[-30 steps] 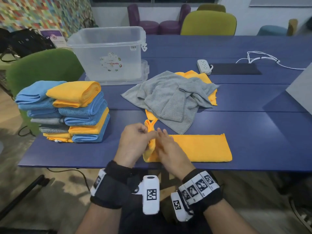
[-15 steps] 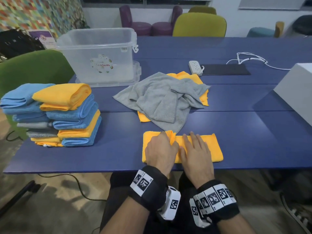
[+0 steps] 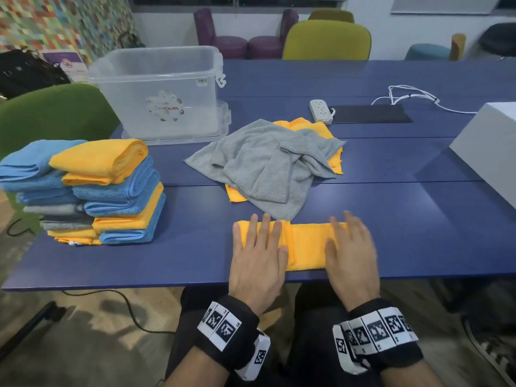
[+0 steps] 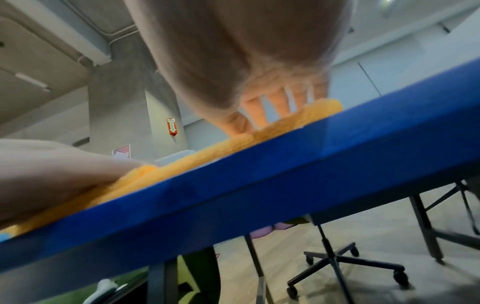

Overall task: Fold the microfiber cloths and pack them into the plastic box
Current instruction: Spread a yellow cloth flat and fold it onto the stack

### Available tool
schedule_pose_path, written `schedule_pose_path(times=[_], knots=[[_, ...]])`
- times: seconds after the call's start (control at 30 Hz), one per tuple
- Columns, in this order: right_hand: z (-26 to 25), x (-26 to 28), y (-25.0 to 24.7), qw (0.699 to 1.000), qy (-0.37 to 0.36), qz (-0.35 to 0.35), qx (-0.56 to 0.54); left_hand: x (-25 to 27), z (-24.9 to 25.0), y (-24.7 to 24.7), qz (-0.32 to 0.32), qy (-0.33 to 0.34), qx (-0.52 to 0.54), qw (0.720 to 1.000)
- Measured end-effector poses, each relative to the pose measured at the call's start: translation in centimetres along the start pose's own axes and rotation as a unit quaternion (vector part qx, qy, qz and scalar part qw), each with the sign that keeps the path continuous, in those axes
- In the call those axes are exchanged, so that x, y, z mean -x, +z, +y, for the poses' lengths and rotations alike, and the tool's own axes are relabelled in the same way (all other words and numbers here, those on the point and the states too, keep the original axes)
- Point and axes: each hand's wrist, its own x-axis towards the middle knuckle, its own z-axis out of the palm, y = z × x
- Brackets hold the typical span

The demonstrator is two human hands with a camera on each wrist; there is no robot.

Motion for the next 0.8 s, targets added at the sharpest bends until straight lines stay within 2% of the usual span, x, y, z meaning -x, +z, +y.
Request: schedule_pose_path(times=[0.07,0.13,0.27,0.4,0.67,0.8], knots=[[0.4,0.3,-1.1,0.992,0.122,0.014,0.034,0.0,0.0,-0.3,-0.026,0.007,-0.006,1.0],[0.4,0.1,-2.1,0.977,0.208,-0.035,0.035,0.0,0.0,-0.3,-0.045,0.009,-0.016,0.999],[0.5,-1.3,-3.3,0.957,0.267,-0.111,-0.034,-0.1,0.0,-0.2,-0.055,0.007,-0.026,0.998],[1.1,-2.4,-3.7,0.946,0.274,-0.149,-0.088,-0.1,0.0,-0.2,-0.061,0.012,-0.024,0.998],[2.5,-3.5,-4.2,0.946,0.256,-0.125,-0.153,-0.1,0.0,-0.3,-0.058,0.011,-0.02,0.998],[3.5,-3.5,-4.0,0.944,0.248,-0.151,-0.154,-0.1,-0.1,-0.2,-0.055,0.01,-0.017,0.998]])
